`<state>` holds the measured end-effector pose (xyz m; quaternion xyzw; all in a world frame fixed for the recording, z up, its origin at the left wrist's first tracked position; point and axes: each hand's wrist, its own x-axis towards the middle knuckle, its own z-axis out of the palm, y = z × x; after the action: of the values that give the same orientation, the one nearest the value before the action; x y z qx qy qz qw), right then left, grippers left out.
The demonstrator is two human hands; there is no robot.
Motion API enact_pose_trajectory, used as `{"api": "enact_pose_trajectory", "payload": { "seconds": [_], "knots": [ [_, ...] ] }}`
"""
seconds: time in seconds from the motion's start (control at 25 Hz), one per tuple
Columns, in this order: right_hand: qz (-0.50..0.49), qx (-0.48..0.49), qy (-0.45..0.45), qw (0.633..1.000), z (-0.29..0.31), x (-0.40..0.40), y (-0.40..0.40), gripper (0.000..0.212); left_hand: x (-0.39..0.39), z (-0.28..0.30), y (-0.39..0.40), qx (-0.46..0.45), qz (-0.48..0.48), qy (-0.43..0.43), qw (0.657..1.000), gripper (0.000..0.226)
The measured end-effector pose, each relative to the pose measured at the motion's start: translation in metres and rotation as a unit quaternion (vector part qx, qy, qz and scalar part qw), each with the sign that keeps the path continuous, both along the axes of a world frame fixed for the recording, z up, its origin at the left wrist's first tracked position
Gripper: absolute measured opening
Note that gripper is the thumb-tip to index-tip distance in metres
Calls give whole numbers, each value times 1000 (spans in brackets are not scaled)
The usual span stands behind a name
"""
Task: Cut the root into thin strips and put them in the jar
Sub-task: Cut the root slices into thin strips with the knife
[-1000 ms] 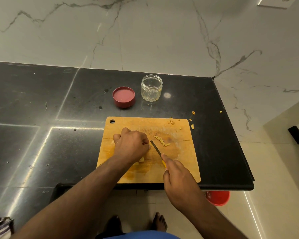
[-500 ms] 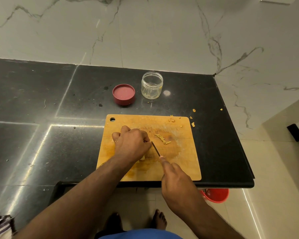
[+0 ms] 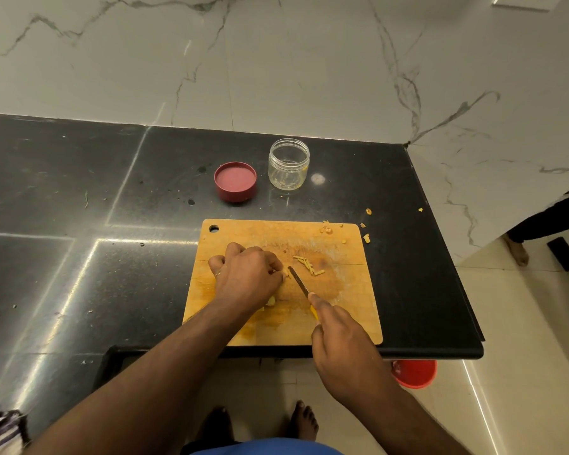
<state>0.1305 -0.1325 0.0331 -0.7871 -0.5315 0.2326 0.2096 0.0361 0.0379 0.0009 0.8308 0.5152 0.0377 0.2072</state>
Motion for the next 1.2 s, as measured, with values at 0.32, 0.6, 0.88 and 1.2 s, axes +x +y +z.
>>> {"api": "enact_pose_trajectory", "payload": {
  "seconds": [0.32, 0.6, 0.88, 1.2],
  "knots": [
    [31, -23, -32, 999, -8, -3, 13, 51, 3, 3, -3, 9, 7, 10, 1000, 21],
    [31, -27, -31, 999, -3, -5, -7, 52, 4, 4, -3, 7, 16, 15, 1000, 18],
    [13, -4, -23, 1000, 5, -2, -4, 52, 1, 3, -1, -8, 13, 7, 1000, 22],
    [34, -17, -28, 999, -8, -2, 13, 52, 1, 0, -5, -2, 32, -13, 999, 21]
  ]
}}
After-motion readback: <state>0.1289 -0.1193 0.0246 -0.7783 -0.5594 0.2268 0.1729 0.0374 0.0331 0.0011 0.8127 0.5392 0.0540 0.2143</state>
